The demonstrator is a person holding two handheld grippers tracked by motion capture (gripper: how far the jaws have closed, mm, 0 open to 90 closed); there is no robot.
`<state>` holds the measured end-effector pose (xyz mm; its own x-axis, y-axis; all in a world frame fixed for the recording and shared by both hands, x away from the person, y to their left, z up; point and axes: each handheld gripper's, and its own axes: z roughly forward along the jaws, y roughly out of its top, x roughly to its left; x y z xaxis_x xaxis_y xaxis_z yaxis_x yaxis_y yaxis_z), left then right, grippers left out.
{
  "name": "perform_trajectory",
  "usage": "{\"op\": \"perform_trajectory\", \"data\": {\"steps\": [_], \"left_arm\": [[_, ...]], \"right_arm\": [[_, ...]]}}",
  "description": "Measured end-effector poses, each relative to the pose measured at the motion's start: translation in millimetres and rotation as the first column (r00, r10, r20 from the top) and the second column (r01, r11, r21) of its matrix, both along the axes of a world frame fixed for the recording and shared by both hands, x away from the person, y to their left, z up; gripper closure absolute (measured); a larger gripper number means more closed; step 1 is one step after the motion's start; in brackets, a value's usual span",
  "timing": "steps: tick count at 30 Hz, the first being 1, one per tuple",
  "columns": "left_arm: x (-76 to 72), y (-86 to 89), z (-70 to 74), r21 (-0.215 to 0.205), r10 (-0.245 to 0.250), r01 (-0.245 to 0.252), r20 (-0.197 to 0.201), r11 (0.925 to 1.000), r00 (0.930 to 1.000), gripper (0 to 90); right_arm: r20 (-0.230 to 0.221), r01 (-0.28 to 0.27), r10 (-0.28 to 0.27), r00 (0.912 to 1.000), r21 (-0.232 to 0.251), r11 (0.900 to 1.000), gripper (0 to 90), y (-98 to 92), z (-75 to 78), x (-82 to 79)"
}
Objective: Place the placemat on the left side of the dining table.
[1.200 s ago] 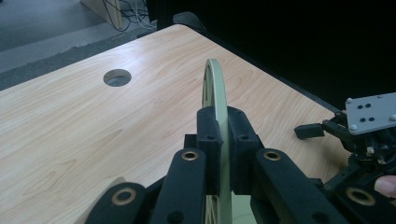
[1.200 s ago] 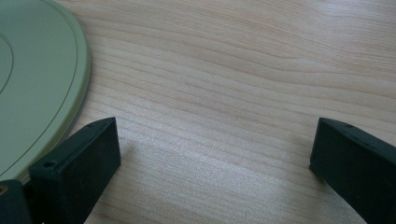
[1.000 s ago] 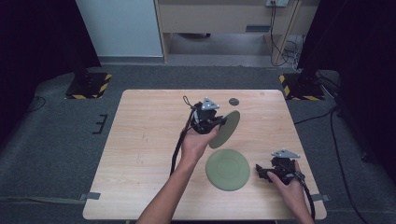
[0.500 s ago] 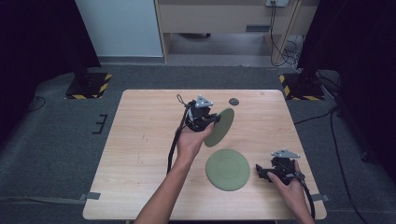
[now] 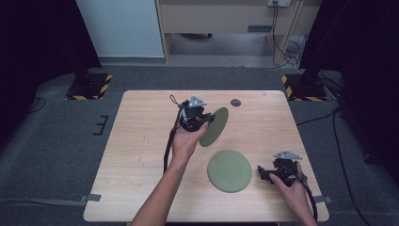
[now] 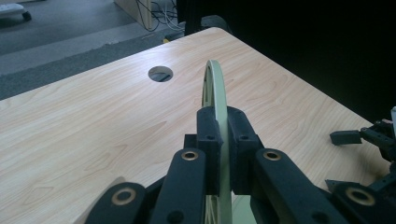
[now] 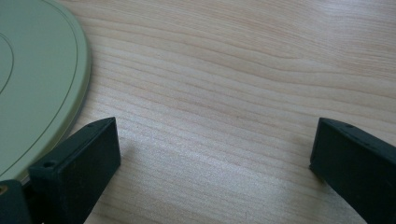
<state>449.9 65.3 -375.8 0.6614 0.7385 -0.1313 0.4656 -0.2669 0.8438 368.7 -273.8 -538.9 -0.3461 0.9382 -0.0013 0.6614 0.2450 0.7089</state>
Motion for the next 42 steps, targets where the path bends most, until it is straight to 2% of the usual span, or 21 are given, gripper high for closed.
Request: {"op": "perform_trajectory", "data": {"steps": [27,42], "left_arm": [[1.4,33.2,0.2,0.005,0.067,-0.067,0.010,0.9977,0.9977,85.3],[1.3,57.9,-5.9,0.003,0.111,-0.111,0.003,0.9938,0.9938,85.3]], "right_arm": [[0.000,0.000,0.000,1.0000,0.000,1.000,1.9,0.0,0.0,0.0],[0.000,0.000,0.000,1.0000,0.000,1.000,1.9,0.1,0.0,0.0]]}}
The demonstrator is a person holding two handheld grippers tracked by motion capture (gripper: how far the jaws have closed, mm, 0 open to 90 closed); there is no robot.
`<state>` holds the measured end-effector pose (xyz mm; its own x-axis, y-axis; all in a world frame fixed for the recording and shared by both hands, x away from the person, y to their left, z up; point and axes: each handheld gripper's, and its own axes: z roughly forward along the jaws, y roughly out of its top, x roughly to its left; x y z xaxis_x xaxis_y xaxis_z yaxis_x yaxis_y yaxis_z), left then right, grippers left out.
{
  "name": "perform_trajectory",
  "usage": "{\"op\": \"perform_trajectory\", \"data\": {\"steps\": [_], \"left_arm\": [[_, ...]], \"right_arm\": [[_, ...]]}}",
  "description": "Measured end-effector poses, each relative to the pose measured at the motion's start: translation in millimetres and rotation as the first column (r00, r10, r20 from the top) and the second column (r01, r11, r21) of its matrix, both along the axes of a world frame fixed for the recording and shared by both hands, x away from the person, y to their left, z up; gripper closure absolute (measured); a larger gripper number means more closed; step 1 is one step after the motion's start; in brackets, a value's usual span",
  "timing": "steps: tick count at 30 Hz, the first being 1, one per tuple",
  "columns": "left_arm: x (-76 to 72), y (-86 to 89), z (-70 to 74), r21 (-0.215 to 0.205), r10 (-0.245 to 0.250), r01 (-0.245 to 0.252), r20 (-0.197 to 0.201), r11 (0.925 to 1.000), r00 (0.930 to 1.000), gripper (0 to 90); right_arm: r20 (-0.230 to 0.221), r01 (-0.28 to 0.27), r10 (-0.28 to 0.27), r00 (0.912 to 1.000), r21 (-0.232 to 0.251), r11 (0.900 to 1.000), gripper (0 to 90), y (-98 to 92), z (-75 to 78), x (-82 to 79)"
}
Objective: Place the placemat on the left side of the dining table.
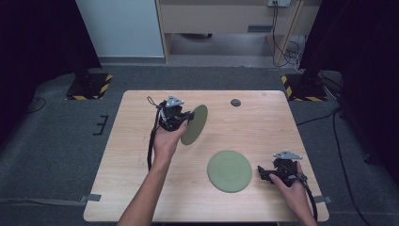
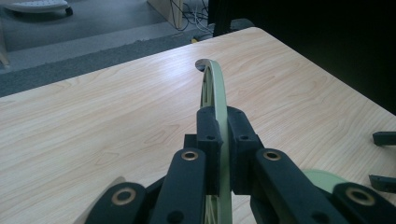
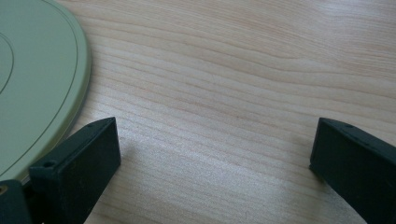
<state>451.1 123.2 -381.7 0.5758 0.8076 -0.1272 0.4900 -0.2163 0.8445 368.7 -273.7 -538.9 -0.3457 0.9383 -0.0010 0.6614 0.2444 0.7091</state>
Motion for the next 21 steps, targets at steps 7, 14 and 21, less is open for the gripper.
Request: {"op": "perform_trajectory", "data": {"steps": [7,14,21], "left_arm": [[-1.3,8.1,-2.9,0.002,0.011,-0.011,-0.003,0.9999,0.9999,85.3],[-1.6,14.6,-6.2,0.006,0.020,-0.020,-0.007,0.9998,0.9998,85.3],[-2.7,24.4,-9.0,0.008,0.033,-0.033,-0.009,0.9994,0.9994,85.3]], "right_arm": [[0.000,0.000,0.000,1.0000,0.000,1.000,1.9,0.0,0.0,0.0],[0.000,0.000,0.000,1.0000,0.000,1.000,1.9,0.0,0.0,0.0],[0.000,0.000,0.000,1.0000,0.001,1.000,1.9,0.1,0.0,0.0]]}}
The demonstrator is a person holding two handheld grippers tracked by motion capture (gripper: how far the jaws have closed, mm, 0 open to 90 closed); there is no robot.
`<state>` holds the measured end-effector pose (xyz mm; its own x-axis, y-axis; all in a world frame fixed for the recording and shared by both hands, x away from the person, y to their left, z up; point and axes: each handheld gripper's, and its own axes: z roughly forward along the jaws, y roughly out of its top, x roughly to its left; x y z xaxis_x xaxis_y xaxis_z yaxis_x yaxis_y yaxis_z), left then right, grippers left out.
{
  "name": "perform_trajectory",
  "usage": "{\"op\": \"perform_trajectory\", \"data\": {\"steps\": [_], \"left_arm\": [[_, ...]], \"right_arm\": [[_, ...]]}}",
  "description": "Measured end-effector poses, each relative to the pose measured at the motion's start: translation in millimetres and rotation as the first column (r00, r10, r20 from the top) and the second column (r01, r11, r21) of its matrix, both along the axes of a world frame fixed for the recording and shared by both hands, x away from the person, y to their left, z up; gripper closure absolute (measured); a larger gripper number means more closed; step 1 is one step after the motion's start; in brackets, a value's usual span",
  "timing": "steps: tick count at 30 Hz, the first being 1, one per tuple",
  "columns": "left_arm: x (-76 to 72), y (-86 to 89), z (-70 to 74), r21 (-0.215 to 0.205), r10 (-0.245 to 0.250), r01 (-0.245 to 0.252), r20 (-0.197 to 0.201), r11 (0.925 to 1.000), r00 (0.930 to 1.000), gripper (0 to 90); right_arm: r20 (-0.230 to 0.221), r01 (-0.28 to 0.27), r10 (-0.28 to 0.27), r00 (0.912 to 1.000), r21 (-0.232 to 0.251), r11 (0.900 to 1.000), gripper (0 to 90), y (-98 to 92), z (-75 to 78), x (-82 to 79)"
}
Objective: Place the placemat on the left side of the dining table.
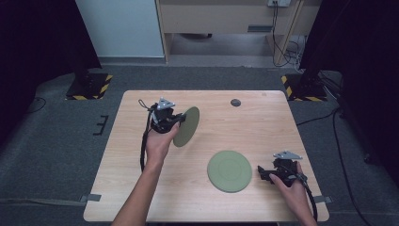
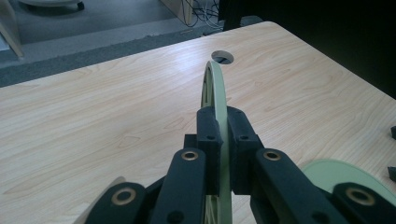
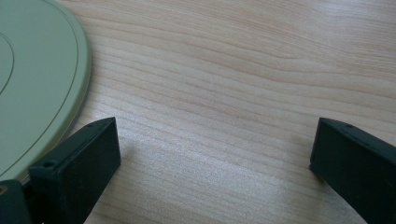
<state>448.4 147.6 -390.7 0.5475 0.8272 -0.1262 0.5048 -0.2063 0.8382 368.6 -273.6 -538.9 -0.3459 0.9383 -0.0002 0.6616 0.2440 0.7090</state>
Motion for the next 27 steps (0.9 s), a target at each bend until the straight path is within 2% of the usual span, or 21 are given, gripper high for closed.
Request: {"op": "perform_trajectory", "data": {"steps": [27], "left_arm": [[-3.8,27.9,-7.1,-0.002,0.044,-0.044,-0.005,0.9990,0.9990,85.3]], "right_arm": [[0.000,0.000,0.000,1.0000,0.000,1.000,1.9,0.0,0.0,0.0]]}}
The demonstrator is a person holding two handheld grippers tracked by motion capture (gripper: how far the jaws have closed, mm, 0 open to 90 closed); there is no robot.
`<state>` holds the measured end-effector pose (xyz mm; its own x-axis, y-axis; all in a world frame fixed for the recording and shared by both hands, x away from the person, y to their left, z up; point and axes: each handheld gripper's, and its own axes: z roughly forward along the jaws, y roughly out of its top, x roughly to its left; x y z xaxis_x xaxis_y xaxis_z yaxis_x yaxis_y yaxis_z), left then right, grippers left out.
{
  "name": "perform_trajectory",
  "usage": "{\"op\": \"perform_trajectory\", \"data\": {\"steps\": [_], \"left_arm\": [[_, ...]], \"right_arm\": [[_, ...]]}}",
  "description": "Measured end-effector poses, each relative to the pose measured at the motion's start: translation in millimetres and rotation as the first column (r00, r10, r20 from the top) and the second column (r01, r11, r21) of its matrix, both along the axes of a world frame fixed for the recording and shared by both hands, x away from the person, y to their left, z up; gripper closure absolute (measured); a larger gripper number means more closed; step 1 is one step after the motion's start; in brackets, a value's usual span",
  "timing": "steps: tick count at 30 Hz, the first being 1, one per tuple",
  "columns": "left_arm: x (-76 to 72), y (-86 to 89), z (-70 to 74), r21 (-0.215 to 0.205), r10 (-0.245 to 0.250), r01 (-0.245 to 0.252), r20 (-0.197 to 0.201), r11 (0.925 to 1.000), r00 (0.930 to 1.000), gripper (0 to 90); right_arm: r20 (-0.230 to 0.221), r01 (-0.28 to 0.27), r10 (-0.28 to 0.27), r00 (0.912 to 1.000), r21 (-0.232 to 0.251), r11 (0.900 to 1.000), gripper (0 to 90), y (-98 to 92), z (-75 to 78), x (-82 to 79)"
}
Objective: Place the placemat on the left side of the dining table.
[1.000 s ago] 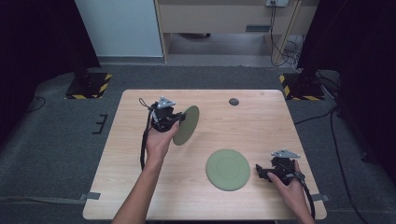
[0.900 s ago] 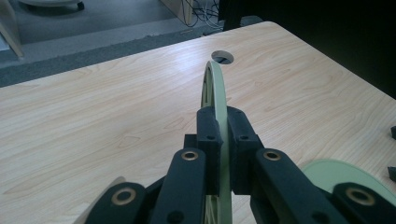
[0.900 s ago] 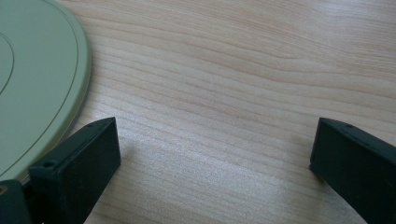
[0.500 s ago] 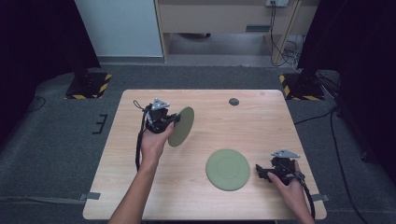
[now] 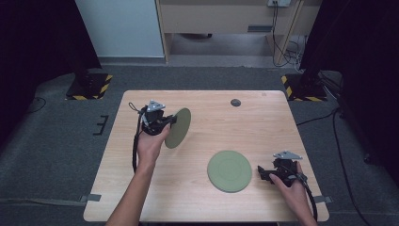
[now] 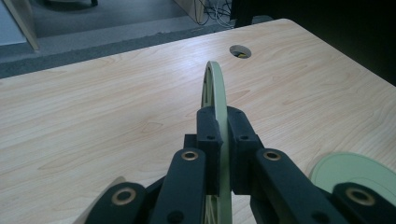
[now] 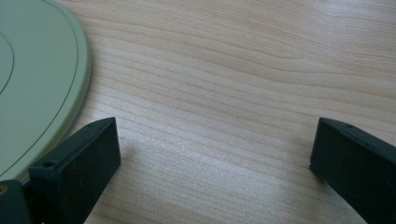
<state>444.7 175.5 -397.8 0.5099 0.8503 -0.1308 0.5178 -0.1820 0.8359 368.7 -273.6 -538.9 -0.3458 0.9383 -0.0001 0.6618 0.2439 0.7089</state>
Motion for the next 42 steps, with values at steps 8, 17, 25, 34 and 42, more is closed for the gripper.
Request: {"op": "perform_trajectory", "data": {"steps": [8,17,25,34,42], "left_arm": [[-1.4,11.8,-2.0,-0.001,0.016,-0.016,-0.004,0.9999,0.9999,85.3],[-3.8,24.1,-6.6,0.001,0.037,-0.037,-0.009,0.9993,0.9993,85.3],[-5.9,33.4,-11.8,0.000,0.047,-0.047,-0.017,0.9989,0.9987,85.3],[-7.4,41.2,-13.2,-0.003,0.060,-0.060,-0.017,0.9982,0.9980,85.3],[-8.7,48.0,-12.9,-0.004,0.073,-0.073,-0.015,0.9973,0.9972,85.3]], "right_arm": [[0.000,0.000,0.000,1.0000,0.000,1.000,1.9,0.0,0.0,0.0],[0.000,0.000,0.000,1.0000,0.000,1.000,1.9,0.0,0.0,0.0],[0.000,0.000,0.000,1.0000,0.000,1.000,1.9,0.0,0.0,0.0],[0.000,0.000,0.000,1.0000,0.000,1.000,1.9,0.0,0.0,0.0],[0.001,-0.001,0.001,1.0000,0.001,1.000,1.7,0.3,-0.1,0.3]]}}
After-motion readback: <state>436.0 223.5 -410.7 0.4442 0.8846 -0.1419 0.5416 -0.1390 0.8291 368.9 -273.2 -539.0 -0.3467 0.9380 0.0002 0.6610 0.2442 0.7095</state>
